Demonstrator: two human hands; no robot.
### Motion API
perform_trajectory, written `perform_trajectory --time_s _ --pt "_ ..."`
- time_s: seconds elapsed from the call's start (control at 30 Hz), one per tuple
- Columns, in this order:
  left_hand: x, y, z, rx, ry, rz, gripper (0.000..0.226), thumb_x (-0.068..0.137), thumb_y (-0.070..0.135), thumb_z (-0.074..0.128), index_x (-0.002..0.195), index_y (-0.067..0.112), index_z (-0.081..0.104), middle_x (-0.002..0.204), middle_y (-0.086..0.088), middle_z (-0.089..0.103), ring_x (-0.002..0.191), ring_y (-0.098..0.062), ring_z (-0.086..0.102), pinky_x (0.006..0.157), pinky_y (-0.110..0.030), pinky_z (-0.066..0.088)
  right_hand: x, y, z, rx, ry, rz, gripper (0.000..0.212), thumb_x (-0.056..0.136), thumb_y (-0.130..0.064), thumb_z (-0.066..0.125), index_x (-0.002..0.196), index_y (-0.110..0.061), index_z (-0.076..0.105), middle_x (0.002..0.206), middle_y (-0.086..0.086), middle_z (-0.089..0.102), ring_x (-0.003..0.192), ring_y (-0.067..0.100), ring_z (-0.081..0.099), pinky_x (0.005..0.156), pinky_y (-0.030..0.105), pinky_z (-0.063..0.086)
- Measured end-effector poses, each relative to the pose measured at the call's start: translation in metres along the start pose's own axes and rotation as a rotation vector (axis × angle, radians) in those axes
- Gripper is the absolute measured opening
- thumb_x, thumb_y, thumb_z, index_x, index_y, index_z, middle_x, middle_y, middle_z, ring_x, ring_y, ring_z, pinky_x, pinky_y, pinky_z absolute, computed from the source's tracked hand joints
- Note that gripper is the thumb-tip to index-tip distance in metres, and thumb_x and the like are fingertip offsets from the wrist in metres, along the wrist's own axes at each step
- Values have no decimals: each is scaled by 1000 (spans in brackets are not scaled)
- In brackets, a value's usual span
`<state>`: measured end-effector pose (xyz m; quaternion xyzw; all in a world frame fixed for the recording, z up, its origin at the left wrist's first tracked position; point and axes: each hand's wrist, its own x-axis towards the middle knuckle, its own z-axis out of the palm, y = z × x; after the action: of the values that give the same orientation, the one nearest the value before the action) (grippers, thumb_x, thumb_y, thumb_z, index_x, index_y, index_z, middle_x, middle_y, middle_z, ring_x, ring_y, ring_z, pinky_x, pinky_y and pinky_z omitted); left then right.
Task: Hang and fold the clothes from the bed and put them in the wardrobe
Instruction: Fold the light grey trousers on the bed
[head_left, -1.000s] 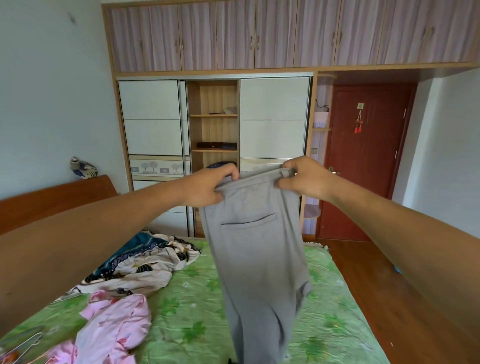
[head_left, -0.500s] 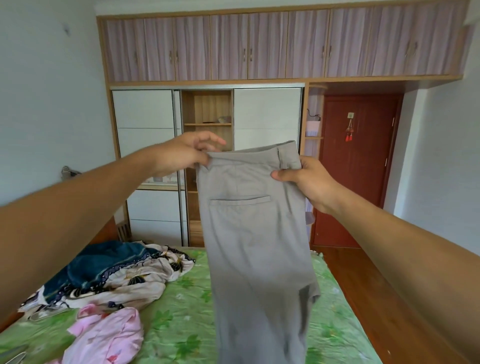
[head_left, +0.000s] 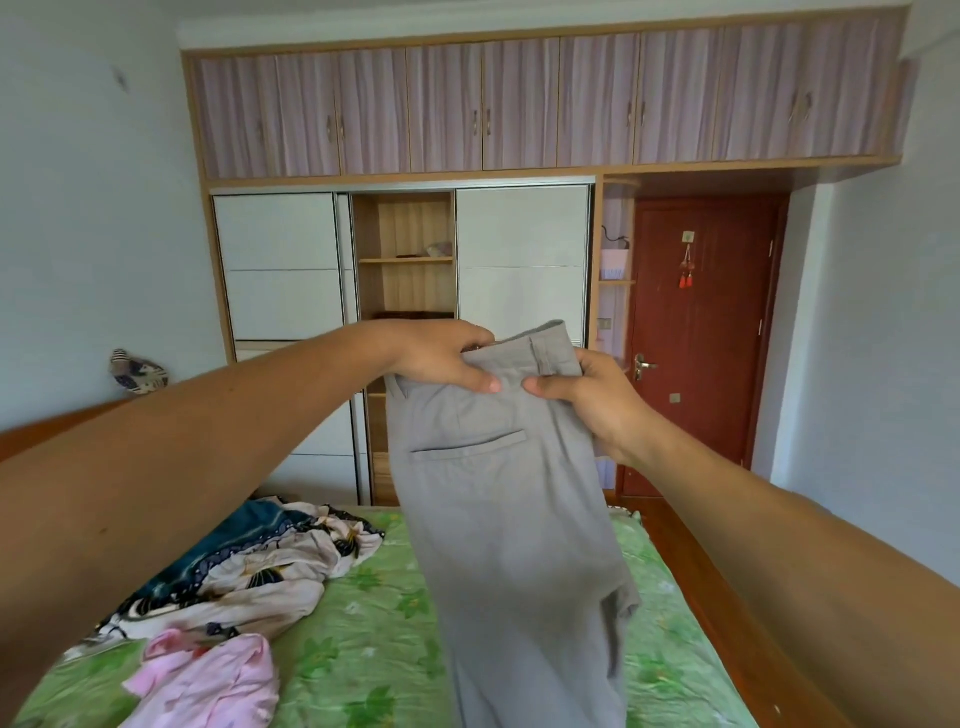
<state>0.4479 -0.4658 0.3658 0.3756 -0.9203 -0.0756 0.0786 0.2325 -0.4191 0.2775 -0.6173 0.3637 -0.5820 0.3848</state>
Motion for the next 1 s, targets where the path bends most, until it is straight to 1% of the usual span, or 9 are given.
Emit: perform_trajectory --time_s 0.17,0.3,0.4,0.5,0.6,0.7,0.8,0.9,1.0 --pt "17 16 2 22 133 88 28 92 30 70 110 8 65 105 -4 70 100 -22 66 85 -34 53 -11 7 -24 -87 -13 -17 40 84 -16 81 122 -16 68 117 3 74 107 25 72 95 47 57" --pt "17 24 -27 119 263 67 20 93 30 69 100 12 64 88 7 64 84 -12 60 64 -19 41 -39 55 -55 -449 -152 254 51 81 -24 85 126 -19 62 116 -1 74 105 18 72 95 39 57" --pt "12 24 -50 157 293 19 23 94 33 67 101 11 65 93 -1 66 87 -19 61 74 -30 47 -56 100 -70 -728 -57 476 31 91 -37 74 95 -9 61 84 3 65 68 18 61 68 33 52" --pt "7 24 -61 183 310 -14 19 94 35 67 91 16 63 88 -2 64 82 -20 61 71 -34 48 -61 119 -55 -351 194 571 39 100 -44 56 87 -7 53 71 11 57 56 22 52 62 37 45" --pt "-3 27 -64 163 328 -21 16 94 33 67 81 28 59 82 8 62 77 -9 58 63 -27 41 -54 125 -35 37 214 548 38 105 -45 45 103 -13 66 97 5 76 88 24 70 84 41 52" --pt "-11 23 -65 160 340 -71 12 94 34 67 89 23 64 87 5 65 79 -8 60 64 -25 44 -44 123 -23 386 197 505 27 106 -30 48 111 -13 69 104 8 75 85 24 67 74 36 49" --pt "-26 13 -69 159 336 -138 10 94 34 67 90 26 63 91 6 66 84 -8 61 67 -23 46 -41 124 -24 541 243 462 29 100 -9 51 122 3 66 111 19 70 83 29 63 74 37 47" --pt "-45 3 -73 173 355 -232 17 93 37 68 82 30 58 85 9 62 78 -5 59 62 -20 41 -34 123 -35 631 280 414 32 99 -3 51 127 8 62 126 27 64 110 38 61 100 46 47" --pt "-56 -3 -72 139 406 -272 23 92 36 70 75 29 55 75 13 60 67 2 56 57 -17 39 -31 112 -39 587 179 372 30 95 -2 60 122 9 65 121 26 68 110 36 66 95 42 55"
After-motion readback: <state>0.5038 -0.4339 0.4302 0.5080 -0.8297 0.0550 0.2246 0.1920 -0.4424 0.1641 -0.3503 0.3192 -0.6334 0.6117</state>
